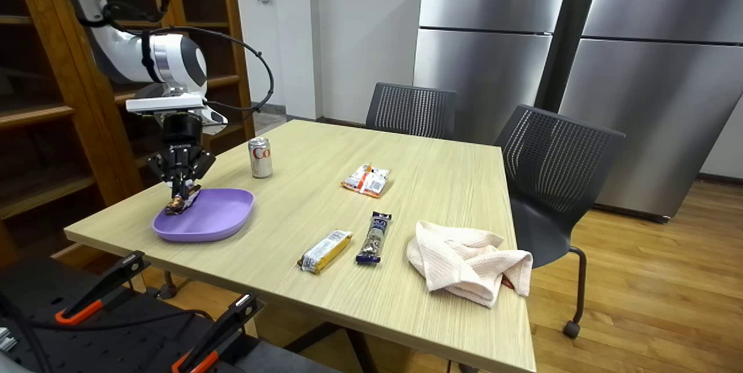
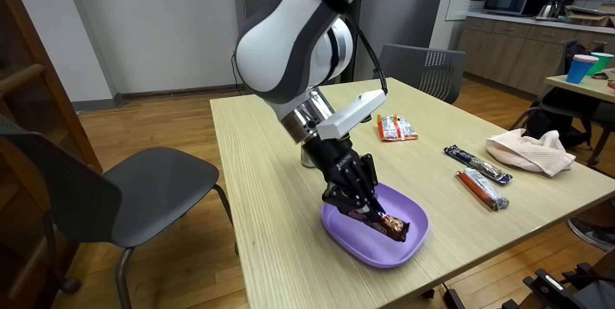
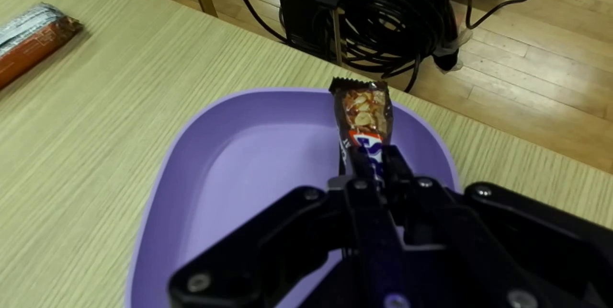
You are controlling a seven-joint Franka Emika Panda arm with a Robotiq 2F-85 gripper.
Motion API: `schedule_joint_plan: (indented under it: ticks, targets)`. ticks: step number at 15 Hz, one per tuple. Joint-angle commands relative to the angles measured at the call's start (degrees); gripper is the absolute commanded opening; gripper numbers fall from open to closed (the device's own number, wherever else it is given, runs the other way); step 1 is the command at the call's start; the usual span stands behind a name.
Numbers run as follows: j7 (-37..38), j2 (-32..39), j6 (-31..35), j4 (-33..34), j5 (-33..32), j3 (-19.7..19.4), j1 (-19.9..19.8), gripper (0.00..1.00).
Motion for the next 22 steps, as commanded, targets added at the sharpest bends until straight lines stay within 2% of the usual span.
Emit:
schedule_joint_plan:
  ticks: [1, 10, 22]
  targets:
    - [0.63, 0.82, -2.54, 1.29, 0.78, 0.56, 0.31, 0.03]
    - [0.84, 2.3, -3.99, 1.83, 1.19, 1.72, 1.4, 0.03]
    - [1.16, 3.81, -5.23, 3.33, 1.51, 1.06, 1.62, 0.03]
